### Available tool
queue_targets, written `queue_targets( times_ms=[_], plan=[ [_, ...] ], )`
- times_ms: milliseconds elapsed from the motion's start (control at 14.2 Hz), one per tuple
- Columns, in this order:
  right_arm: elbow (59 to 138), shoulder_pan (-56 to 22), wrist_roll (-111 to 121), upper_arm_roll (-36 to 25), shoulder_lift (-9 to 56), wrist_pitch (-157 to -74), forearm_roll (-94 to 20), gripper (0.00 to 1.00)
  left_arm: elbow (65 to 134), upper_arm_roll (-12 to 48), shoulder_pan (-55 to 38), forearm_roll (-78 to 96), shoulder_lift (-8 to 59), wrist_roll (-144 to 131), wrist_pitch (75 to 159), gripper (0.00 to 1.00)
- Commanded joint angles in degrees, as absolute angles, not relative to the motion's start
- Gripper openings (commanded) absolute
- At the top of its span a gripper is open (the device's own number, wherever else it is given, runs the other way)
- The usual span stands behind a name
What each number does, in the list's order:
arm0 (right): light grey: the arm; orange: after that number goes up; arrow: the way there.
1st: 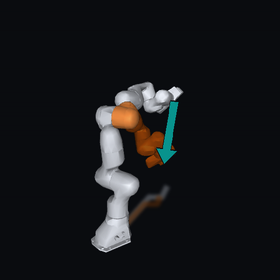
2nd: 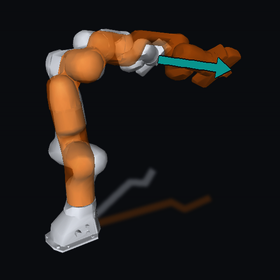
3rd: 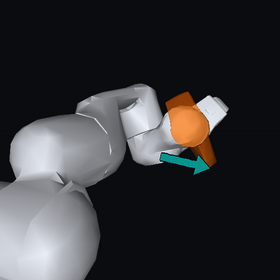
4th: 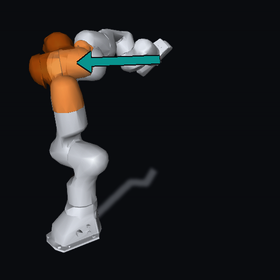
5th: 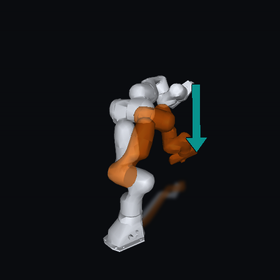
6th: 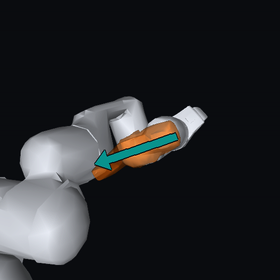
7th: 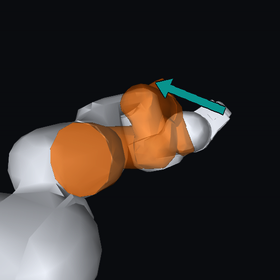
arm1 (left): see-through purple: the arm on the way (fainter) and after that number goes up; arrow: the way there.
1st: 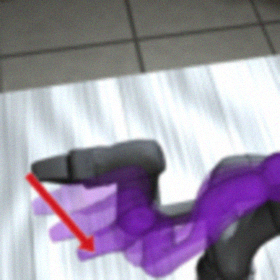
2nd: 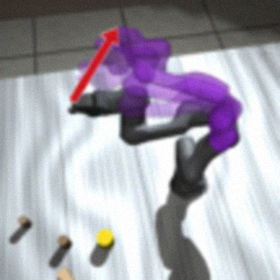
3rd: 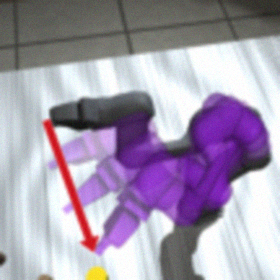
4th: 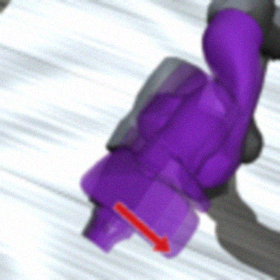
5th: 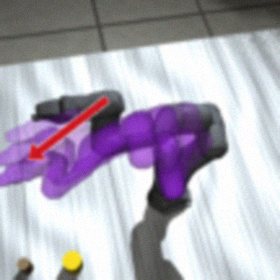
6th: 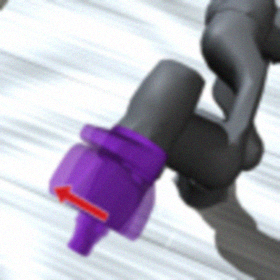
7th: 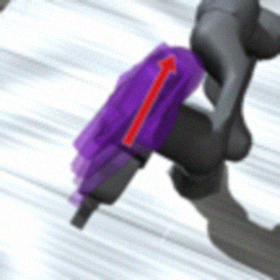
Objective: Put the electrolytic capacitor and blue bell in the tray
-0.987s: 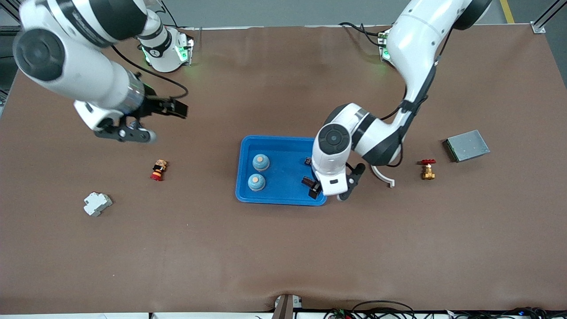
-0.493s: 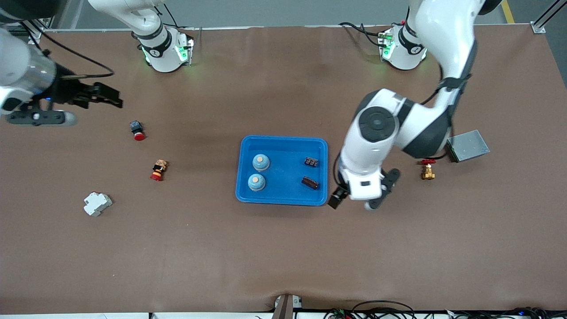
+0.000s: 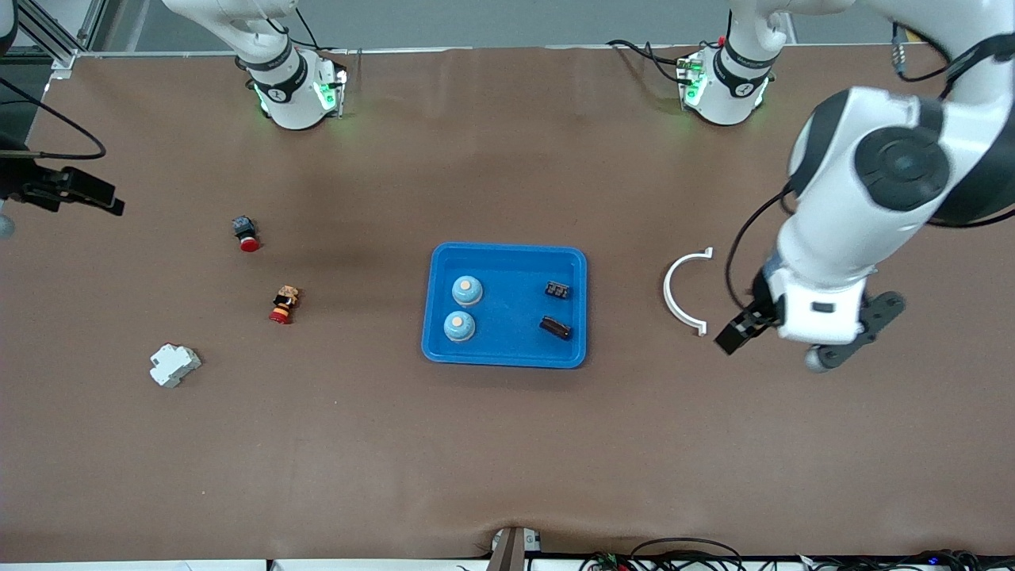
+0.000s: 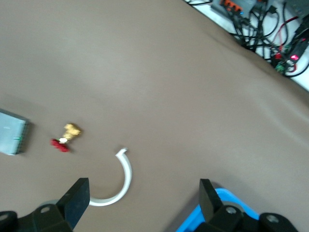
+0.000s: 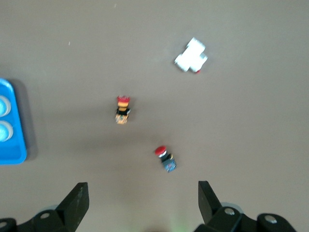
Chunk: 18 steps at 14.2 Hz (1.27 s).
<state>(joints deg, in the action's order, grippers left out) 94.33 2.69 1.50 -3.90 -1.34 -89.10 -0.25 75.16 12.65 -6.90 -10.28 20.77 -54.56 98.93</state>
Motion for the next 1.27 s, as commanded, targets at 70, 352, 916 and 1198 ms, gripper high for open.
queue_targets(
  times_ms=[70,352,916,1198],
  plan=[
    [92.8,4.4,3.4,-2.6,-1.0,-92.2,0.6,1.0,76.6,12.7,-2.7,-7.5,13.5,-46.9,92.2,1.0],
    [92.5,4.4,2.8,-2.6,-1.1,-90.5,0.6,1.0,77.0,13.1,1.0,-6.9,9.0,-38.5,91.8,1.0],
    [87.9,4.3,2.1,-2.5,2.4,-93.0,-0.3,1.0,82.7,7.3,2.4,-5.4,1.2,-19.8,86.6,1.0],
    [92.2,4.5,1.7,-2.5,0.8,-97.8,-1.6,1.0,86.0,5.5,2.3,-4.9,-2.0,-9.1,86.6,1.0]
  ],
)
